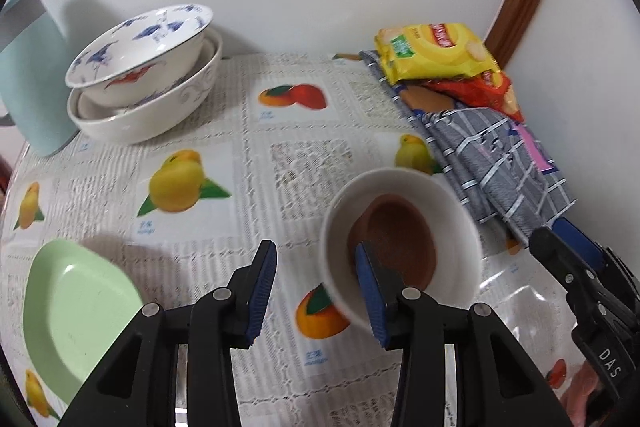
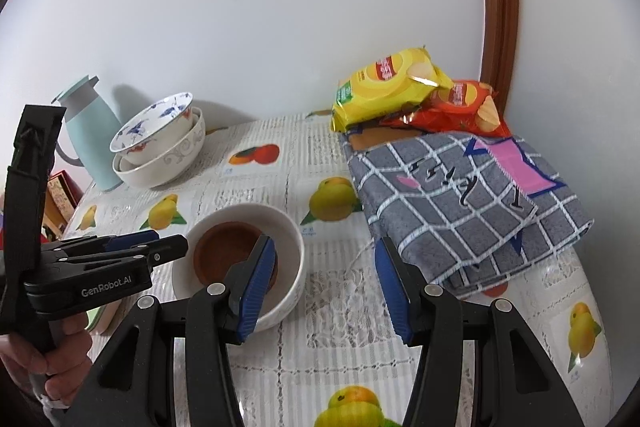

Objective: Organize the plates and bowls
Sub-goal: 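Open the left gripper and release the brown bowl, then close both grippers on the rim of the white bowl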

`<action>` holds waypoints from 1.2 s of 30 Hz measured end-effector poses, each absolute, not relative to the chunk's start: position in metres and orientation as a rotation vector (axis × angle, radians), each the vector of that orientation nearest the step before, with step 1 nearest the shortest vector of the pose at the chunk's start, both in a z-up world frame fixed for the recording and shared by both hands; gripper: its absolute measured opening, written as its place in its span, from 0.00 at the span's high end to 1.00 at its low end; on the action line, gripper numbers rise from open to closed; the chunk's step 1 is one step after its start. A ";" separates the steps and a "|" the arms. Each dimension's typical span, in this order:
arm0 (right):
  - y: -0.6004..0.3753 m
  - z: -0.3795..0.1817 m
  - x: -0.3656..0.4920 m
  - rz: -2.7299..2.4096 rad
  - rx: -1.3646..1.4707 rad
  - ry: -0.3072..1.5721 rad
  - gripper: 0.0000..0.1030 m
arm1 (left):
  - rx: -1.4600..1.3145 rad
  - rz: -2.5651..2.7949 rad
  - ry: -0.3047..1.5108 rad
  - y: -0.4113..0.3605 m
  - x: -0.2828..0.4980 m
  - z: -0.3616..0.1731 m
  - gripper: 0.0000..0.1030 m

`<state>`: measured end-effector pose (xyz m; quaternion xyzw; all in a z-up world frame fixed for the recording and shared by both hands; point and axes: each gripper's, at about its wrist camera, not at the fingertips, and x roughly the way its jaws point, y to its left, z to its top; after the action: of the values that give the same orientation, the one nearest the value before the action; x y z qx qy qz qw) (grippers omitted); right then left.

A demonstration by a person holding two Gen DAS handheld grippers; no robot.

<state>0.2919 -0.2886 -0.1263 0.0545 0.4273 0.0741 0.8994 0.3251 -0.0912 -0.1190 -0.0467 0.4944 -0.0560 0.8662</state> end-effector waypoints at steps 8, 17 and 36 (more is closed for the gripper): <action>-0.292 -0.147 0.301 0.200 0.173 0.986 0.49 | -0.164 -0.117 1.098 -0.085 0.329 -0.136 0.62; -0.276 -0.166 0.327 0.195 0.157 1.088 0.52 | -0.076 -0.097 1.158 -0.096 0.348 -0.150 0.62; -0.254 -0.198 0.350 0.041 0.046 1.209 0.56 | -0.132 -0.180 1.190 -0.092 0.362 -0.165 0.65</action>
<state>0.3504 -0.2541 -0.1977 0.0218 0.5685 0.0191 0.8222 0.3622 -0.0923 -0.1647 -0.0622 0.5594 -0.0847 0.8222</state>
